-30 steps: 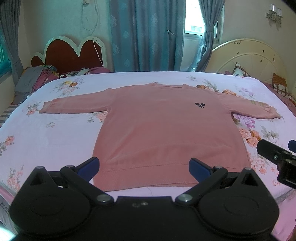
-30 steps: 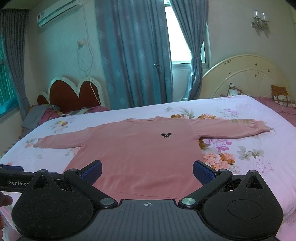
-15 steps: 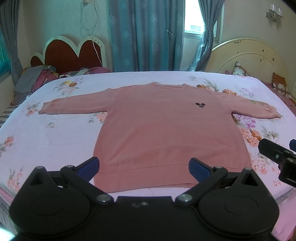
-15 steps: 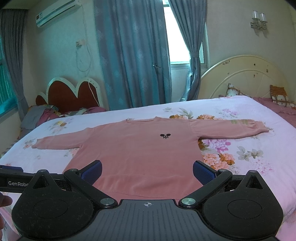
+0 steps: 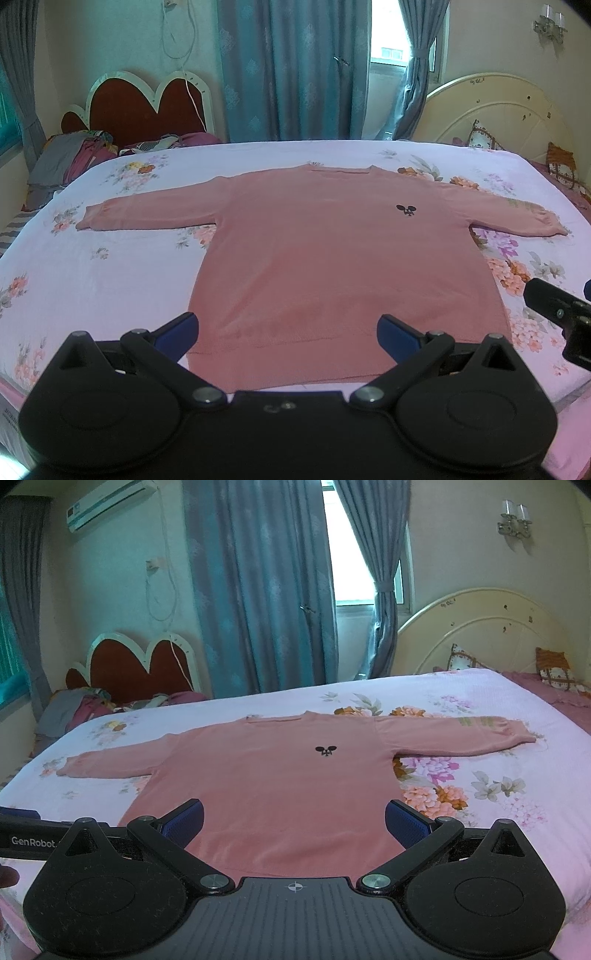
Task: Fold small clothes
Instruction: 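Move the right tool toward the sweatshirt sleeve cuff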
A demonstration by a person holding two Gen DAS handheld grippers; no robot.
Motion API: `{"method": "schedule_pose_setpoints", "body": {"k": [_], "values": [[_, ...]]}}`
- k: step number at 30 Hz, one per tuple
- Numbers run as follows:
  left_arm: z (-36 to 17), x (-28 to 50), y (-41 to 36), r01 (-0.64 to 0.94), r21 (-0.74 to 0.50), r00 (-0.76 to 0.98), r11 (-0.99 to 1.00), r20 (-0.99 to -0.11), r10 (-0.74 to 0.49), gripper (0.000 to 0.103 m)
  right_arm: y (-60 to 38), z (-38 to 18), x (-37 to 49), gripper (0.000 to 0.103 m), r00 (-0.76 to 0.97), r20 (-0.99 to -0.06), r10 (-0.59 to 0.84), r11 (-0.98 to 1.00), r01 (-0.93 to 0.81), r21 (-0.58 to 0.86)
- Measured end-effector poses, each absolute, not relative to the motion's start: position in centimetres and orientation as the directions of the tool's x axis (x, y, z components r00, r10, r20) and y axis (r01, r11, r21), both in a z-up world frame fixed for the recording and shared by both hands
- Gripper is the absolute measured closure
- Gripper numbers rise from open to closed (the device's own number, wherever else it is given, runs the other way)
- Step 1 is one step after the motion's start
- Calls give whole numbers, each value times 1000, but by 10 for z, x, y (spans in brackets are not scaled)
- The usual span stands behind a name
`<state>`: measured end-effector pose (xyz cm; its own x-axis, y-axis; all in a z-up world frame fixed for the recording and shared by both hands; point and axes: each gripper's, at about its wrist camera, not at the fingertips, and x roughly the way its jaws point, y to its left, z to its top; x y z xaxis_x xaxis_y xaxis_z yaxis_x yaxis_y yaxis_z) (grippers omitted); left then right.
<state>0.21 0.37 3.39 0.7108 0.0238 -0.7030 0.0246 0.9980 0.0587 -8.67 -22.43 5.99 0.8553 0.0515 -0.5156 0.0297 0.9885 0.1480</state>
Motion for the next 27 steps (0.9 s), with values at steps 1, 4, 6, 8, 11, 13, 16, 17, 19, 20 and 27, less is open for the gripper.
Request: {"method": "schedule_pose_setpoints", "body": {"k": [1, 4, 6, 8, 11, 13, 16, 17, 19, 20, 27], "values": [[33, 3, 3, 25, 60, 711, 998, -703, 24, 0, -225, 59, -85, 0, 855, -517, 49, 988, 33, 149], [31, 12, 5, 25, 60, 708, 998, -706, 25, 0, -228, 57, -78, 0, 853, -521, 36, 988, 48, 147], [30, 19, 6, 25, 59, 706, 998, -707, 24, 0, -231, 55, -72, 0, 851, -524, 27, 988, 58, 146], [28, 26, 7, 28, 57, 705, 998, -709, 20, 0, -233, 55, -66, 0, 850, -526, 17, 987, 69, 143], [24, 38, 6, 42, 62, 702, 997, -712, 15, 0, -236, 53, -57, 0, 850, -527, -1, 987, 87, 138], [22, 48, 4, 54, 64, 699, 997, -715, 8, 0, -237, 51, -50, 0, 848, -529, -13, 985, 100, 137], [19, 61, 6, 70, 60, 694, 996, -720, -6, 0, -237, 49, -40, 0, 845, -534, -35, 982, 127, 137], [18, 67, 6, 77, 60, 693, 995, -721, -10, 0, -237, 48, -35, 0, 843, -536, -43, 981, 137, 137], [16, 78, 7, 89, 58, 689, 994, -724, -19, 0, -238, 46, -26, 0, 839, -540, -60, 978, 158, 137], [15, 84, 9, 96, 58, 687, 994, -726, -24, 0, -237, 45, -21, 0, 836, -544, -70, 976, 171, 137], [8, 124, 18, 137, 47, 673, 989, -737, -58, 0, -230, 41, 10, 0, 820, -555, -140, 963, 242, 115]]}}
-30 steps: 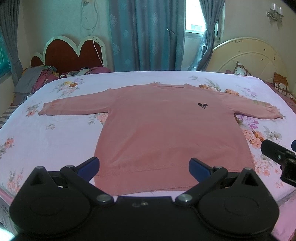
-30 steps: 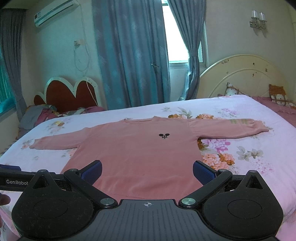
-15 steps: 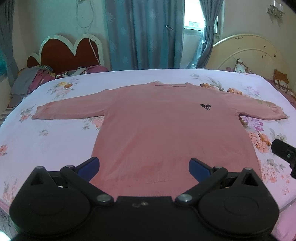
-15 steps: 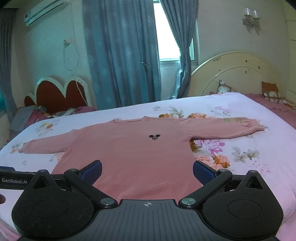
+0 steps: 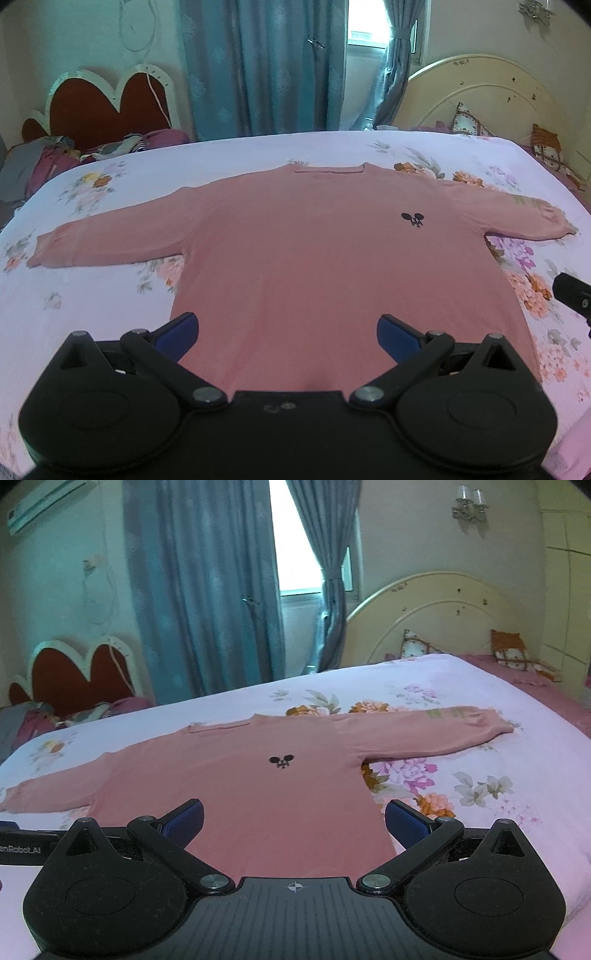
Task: Fold small clothes
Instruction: 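Move the right tool toward the sweatshirt sleeve cuff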
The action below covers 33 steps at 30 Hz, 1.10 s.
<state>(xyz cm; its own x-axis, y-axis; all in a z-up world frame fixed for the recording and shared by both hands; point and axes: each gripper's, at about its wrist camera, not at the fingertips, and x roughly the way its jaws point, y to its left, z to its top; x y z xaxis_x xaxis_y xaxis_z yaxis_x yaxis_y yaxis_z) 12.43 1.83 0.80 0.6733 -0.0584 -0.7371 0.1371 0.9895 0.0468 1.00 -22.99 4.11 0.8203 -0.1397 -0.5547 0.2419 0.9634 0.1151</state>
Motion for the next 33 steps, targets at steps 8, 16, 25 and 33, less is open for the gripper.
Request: {"method": "schedule_pose_setpoints", "body": {"k": [8, 16, 25, 33], "values": [[-1, 168, 34, 149, 45, 666, 988, -743, -67, 0, -234, 36, 38, 0, 809, -552, -202, 939, 321, 127], [-12, 200, 33, 129, 26, 647, 991, -759, -64, 0, -249, 28, 64, 0, 795, -564, -222, 937, 334, 102], [-22, 238, 10, 65, 2, 643, 998, -765, -40, 0, -311, 12, 104, 0, 791, -569, -224, 934, 341, 106], [-37, 278, -30, 47, 1, 642, 999, -766, -30, 0, -391, -10, 143, 0, 784, -568, -252, 919, 378, 115]]}}
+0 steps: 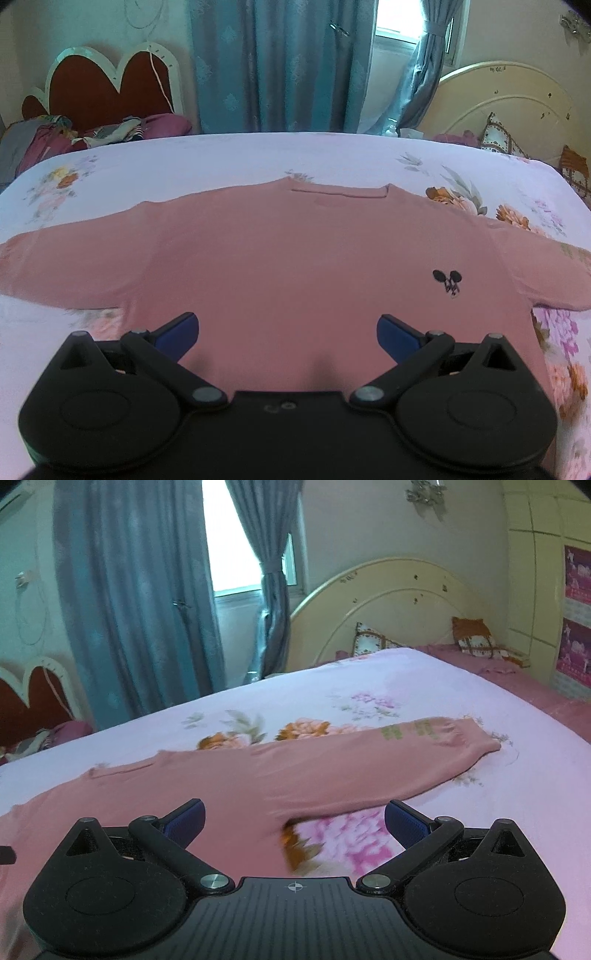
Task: Fold small clothes
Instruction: 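Move the right tool toward the sweatshirt sleeve cuff, then close the right tool on the sleeve cuff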
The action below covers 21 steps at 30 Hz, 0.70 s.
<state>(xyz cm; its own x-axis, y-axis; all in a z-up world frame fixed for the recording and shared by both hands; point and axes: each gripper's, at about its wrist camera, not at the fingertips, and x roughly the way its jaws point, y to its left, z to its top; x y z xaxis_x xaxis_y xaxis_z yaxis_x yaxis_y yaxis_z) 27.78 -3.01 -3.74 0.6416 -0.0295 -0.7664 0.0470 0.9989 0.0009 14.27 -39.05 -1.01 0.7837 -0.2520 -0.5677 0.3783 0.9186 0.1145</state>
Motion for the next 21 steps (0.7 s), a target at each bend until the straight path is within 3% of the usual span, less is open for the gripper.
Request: {"method": "schedule_pose_setpoints", "body": {"k": [4, 9, 11, 12, 13, 21], "values": [[-50, 298, -53, 78, -40, 628, 996, -774, -80, 0, -429, -24, 160, 1, 769, -578, -274, 907, 406, 111], [-64, 318, -78, 79, -9, 622, 997, -781, -56, 1, -478, -42, 178, 1, 739, -592, -322, 879, 465, 103], [-69, 325, -86, 76, 1, 617, 997, -786, -46, 1, -498, -52, 184, 10, 720, -603, -344, 867, 490, 90], [-72, 328, -91, 75, 9, 615, 997, -787, -39, 1, -507, -58, 188, 23, 708, -616, -346, 861, 501, 93], [-74, 330, -93, 79, 14, 614, 997, -788, -38, 1, -519, -64, 191, 25, 697, -629, -344, 850, 516, 106], [-89, 343, -111, 89, 60, 609, 994, -793, -7, 2, -596, -104, 208, 25, 606, -701, -376, 753, 641, 150]]}}
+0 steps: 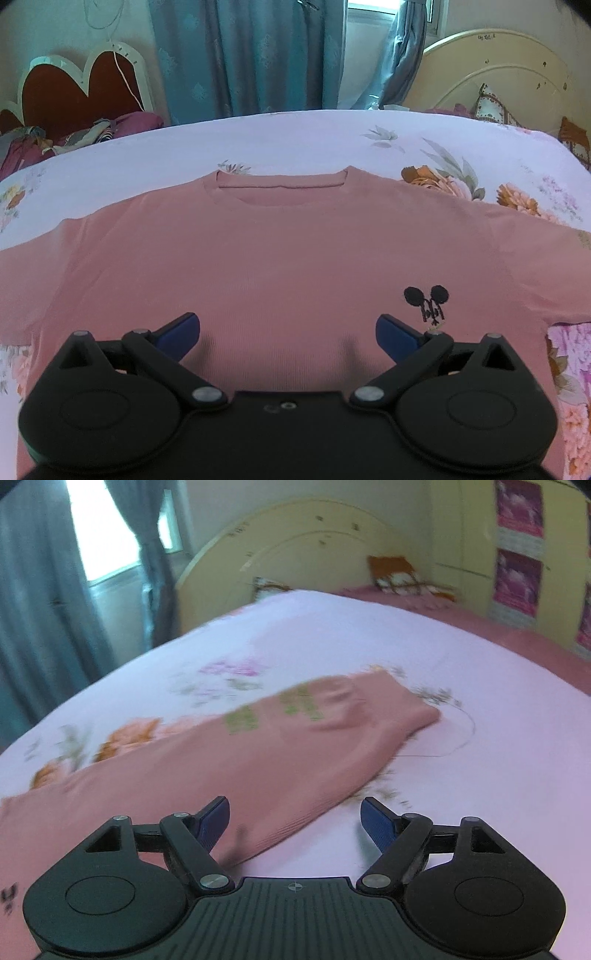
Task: Fold small clothes
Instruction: 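Close the right tool on the sleeve cuff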
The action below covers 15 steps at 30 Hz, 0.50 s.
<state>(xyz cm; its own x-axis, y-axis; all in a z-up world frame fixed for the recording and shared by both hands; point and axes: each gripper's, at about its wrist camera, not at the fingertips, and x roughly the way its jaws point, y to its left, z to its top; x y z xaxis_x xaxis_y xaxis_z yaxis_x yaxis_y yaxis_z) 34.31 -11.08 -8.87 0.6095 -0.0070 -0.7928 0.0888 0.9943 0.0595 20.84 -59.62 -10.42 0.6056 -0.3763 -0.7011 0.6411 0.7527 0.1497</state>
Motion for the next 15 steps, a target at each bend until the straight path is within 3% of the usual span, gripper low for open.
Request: {"method": "schedule_pose_setpoints", "body": {"k": [7, 8, 10, 12, 14, 15], "values": [[-96, 349, -111, 92, 89, 601, 992, -799, 16, 5, -643, -121, 217, 26, 574, -709, -409, 683, 708, 179], [-98, 351, -111, 90, 96, 598, 991, -801, 24, 5, -648, -121, 219, 31, 576, -705, -413, 679, 711, 183], [-101, 354, -110, 83, 102, 591, 991, -806, 33, 5, -656, -124, 223, 51, 569, -706, -422, 666, 723, 185], [-103, 356, -109, 86, 105, 592, 991, -805, 34, 4, -665, -124, 224, 53, 577, -701, -419, 647, 731, 215], [-104, 358, -110, 84, 117, 598, 990, -800, 44, 5, -671, -123, 227, 63, 578, -695, -427, 640, 737, 220], [-103, 358, -110, 86, 120, 602, 989, -797, 45, 5, -674, -123, 229, 83, 575, -693, -434, 636, 740, 217]]}}
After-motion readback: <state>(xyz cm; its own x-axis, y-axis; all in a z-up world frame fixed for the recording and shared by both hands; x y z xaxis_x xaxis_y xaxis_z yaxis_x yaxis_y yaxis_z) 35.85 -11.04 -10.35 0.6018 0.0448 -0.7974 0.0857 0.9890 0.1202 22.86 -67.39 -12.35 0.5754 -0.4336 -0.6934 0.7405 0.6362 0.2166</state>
